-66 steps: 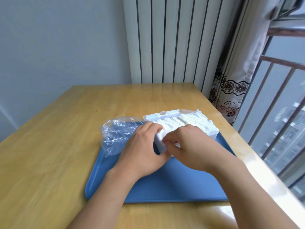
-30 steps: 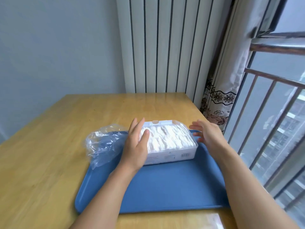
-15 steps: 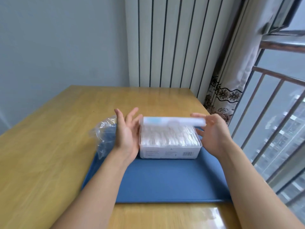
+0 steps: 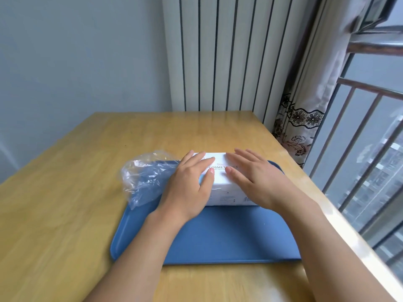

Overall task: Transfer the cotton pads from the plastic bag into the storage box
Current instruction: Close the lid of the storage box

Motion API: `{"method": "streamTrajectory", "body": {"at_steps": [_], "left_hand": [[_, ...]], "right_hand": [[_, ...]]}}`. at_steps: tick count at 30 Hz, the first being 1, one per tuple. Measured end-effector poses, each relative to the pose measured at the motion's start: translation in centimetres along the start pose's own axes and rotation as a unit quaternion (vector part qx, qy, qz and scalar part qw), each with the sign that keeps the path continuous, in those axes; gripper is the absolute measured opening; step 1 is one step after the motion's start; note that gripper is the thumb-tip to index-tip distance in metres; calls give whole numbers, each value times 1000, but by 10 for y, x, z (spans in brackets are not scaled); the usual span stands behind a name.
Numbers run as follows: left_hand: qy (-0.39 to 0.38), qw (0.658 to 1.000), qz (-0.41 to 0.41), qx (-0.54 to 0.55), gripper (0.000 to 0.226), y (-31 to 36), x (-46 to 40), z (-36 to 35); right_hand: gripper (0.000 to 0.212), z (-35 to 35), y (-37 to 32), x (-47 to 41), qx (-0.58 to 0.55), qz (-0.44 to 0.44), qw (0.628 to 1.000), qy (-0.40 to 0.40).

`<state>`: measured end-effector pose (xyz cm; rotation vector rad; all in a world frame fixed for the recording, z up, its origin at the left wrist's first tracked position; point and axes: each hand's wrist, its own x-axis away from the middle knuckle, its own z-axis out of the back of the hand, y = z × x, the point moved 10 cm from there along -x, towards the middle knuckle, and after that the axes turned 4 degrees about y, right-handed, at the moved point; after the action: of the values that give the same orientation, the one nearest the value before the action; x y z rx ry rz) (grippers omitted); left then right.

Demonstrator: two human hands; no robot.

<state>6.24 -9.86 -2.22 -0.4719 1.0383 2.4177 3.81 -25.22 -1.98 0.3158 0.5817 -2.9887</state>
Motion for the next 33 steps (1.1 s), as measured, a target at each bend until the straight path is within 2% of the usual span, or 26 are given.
{"method": "streamTrajectory", "body": {"at_steps": [4, 12, 16, 18, 19, 21, 23, 24, 26, 28, 29, 31, 33], "left_hand": [[-21, 999, -2, -27, 40, 2, 0, -3], [-82, 994, -11, -71, 45, 2, -1, -11], [-82, 994, -20, -66, 46, 4, 2, -10], [-40, 997, -29, -53, 44, 9, 0, 1], [11, 997, -38, -61, 43, 12, -1, 14], [166, 979, -48, -104, 45, 14, -2, 56], [270, 949, 21, -165, 57, -5, 1, 93], [262, 940, 84, -200, 64, -23, 1, 101], [165, 936, 216, -225, 60, -69, 4, 99], [113, 939, 284, -161, 28, -94, 10, 91], [134, 944, 275, -121, 15, -94, 11, 91], [235, 946, 223, -12, 11, -78, 10, 100], [328, 919, 161, 150, 12, -53, 14, 108]], "right_hand": [[56, -4, -6, 4, 45, -8, 998, -35], [53, -8, -11, 5, 119, -7, 993, -16], [66, -13, -31, 7, 147, 19, 989, 13], [62, -11, -39, 6, 154, 35, 987, 39], [56, -10, -40, 5, 151, 35, 987, 48], [50, -6, -39, 1, 141, 35, 986, 76], [49, -3, -38, -2, 138, 45, 983, 113], [47, -1, -38, -2, 130, 53, 981, 135], [40, 4, -38, -1, 90, 62, 978, 176], [32, 9, -37, 0, 48, 59, 977, 201], [30, 11, -36, 1, 13, 47, 977, 206], [32, 15, -33, 4, -107, 22, 971, 213], [37, 19, -31, 7, -269, 10, 942, 201]]}}
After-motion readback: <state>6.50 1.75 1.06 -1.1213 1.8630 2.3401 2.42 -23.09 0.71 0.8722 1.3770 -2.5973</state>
